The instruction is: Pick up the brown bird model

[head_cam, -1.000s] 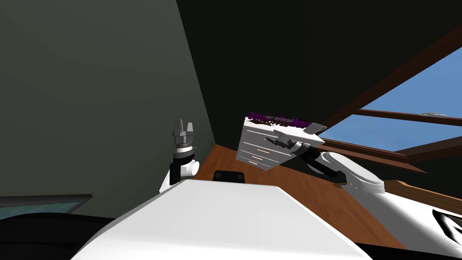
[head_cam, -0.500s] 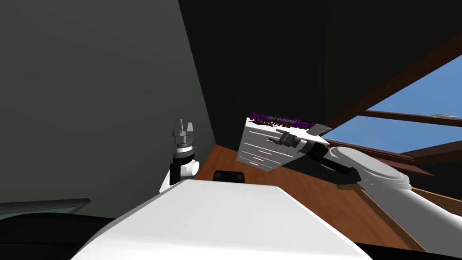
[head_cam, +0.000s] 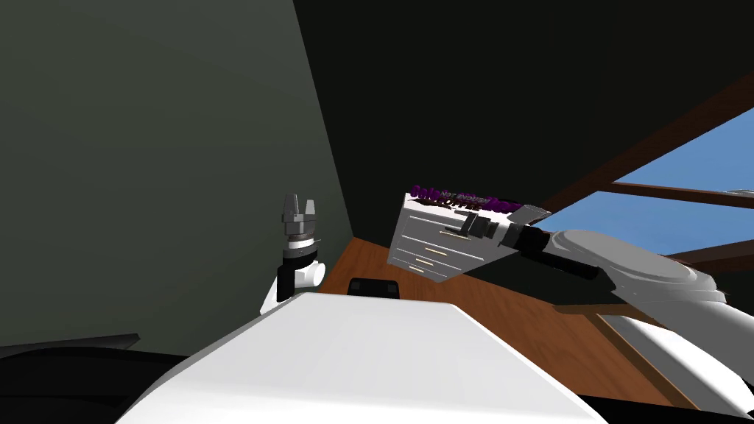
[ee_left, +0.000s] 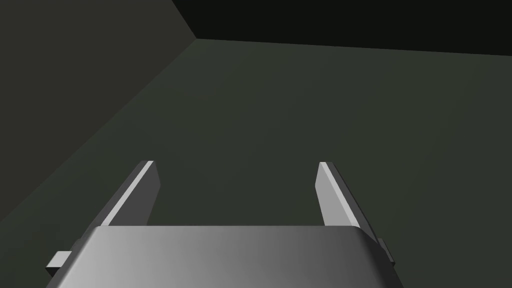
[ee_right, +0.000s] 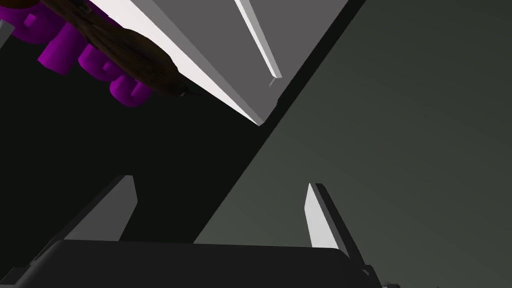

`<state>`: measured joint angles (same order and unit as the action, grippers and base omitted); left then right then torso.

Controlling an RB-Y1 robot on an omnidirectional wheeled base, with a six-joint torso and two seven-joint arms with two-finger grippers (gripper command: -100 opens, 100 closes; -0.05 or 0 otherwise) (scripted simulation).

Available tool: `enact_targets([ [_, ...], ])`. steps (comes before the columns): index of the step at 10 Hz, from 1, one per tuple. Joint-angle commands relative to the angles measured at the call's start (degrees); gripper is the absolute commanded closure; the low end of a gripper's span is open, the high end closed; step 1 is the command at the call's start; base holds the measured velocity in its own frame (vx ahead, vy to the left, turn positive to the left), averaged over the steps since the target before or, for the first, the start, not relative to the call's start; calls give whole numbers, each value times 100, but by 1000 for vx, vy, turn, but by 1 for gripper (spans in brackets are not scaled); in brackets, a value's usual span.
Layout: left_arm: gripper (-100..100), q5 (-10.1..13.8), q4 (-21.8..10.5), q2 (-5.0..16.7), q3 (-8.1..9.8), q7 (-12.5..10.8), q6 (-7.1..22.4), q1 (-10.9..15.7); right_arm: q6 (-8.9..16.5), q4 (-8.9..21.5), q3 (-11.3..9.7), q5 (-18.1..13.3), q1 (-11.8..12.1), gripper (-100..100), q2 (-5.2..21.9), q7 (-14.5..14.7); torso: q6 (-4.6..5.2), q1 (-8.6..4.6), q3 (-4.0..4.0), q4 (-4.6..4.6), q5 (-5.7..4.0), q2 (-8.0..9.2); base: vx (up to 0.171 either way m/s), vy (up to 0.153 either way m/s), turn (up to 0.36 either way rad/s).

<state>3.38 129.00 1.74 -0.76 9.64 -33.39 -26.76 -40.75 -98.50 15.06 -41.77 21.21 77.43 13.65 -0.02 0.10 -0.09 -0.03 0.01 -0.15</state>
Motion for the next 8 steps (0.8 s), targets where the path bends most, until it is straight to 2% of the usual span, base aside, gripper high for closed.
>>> enact_targets([
  [1,0,0,0,0,0,0,0,0,-104,132,51,-179,39,-100,286,-41,0,0,0,0,0,0,42,35,26],
  [2,0,0,0,0,0,0,0,0,-104,132,51,-179,39,-100,416,-41,-1,5,-2,-1,1,-5,42,34,8],
  [5,0,0,0,0,0,0,0,0,-332,387,156,-484,154,-100,938,-135,0,3,-7,-3,1,-12,63,30,22],
  [8,0,0,0,0,0,0,0,0,-441,505,201,-620,221,-100,1394,-199,-2,10,-11,-5,2,-20,66,38,23],
])
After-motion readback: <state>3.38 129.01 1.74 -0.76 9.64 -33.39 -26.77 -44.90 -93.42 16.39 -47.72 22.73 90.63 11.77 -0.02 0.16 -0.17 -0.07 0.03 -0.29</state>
